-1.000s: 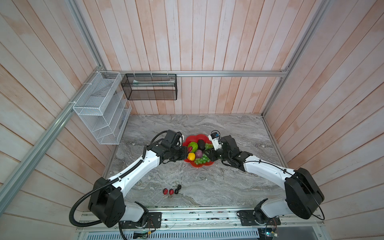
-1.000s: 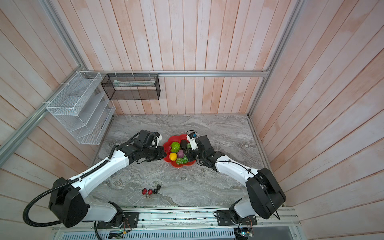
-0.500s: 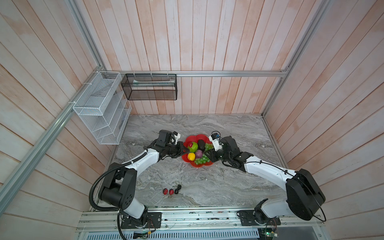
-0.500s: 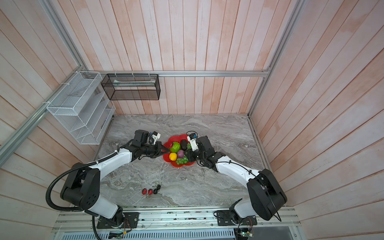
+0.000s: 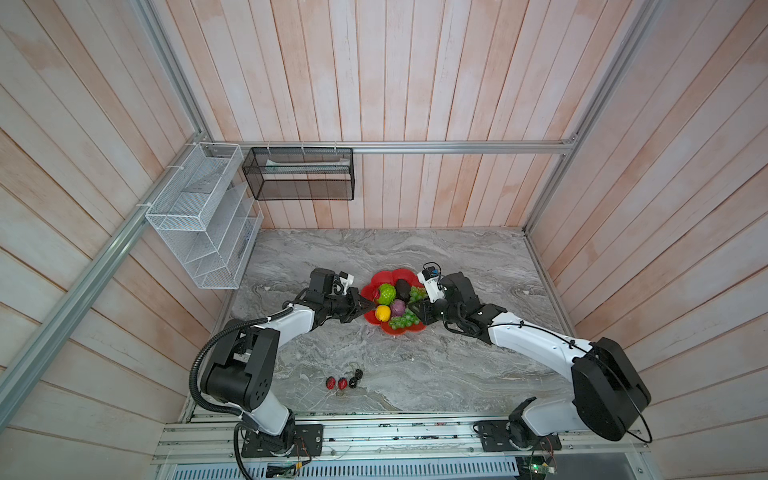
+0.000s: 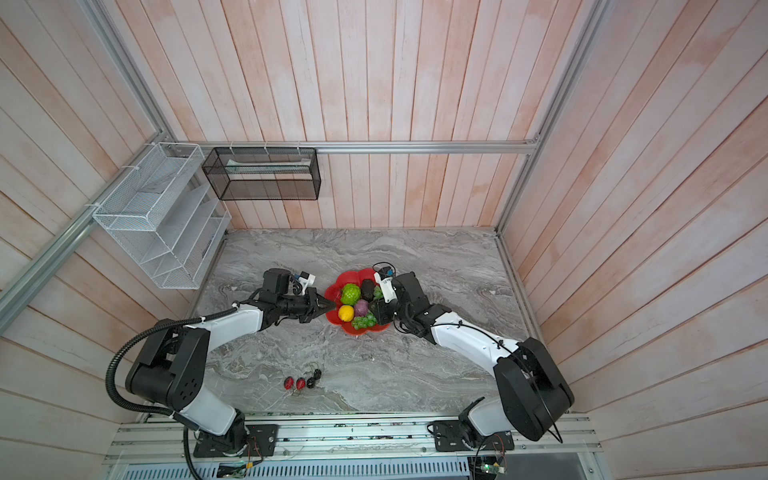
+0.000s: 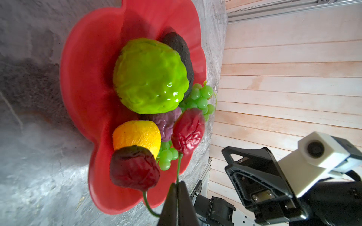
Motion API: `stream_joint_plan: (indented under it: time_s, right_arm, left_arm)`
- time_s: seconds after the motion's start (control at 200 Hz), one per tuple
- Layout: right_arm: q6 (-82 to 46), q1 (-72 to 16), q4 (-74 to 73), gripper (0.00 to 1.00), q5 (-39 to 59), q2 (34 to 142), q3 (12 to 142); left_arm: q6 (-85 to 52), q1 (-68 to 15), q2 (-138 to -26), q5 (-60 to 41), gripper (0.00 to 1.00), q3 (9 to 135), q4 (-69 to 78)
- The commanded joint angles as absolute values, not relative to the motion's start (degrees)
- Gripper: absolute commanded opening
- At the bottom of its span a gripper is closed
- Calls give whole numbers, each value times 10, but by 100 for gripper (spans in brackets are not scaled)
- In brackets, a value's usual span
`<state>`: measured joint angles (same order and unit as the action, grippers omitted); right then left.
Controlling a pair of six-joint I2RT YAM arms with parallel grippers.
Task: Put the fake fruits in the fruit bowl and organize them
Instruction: 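Lift the red cherries and carry them over the bowl with the left gripper, then lower the red cherries beside the yellow mango and open the left gripper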
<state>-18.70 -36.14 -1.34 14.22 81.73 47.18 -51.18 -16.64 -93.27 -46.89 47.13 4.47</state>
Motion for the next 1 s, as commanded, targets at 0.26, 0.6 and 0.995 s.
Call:
stream_joint_plan:
  time_s: [0.26,0.6,0.995]
  right_arm:
    - [-193,-366,-4,27,144,817,465]
    - [-197,-367,-8,27,142,811,461]
    - [-204,-374,-23,26,133,774,456]
  left_arm:
    - [-507,-163,-970,-480,16,480,48]
    - [-479,-163,-949,-458,45,498,3]
    - [-396,-163,-861,-411,56,521,-142]
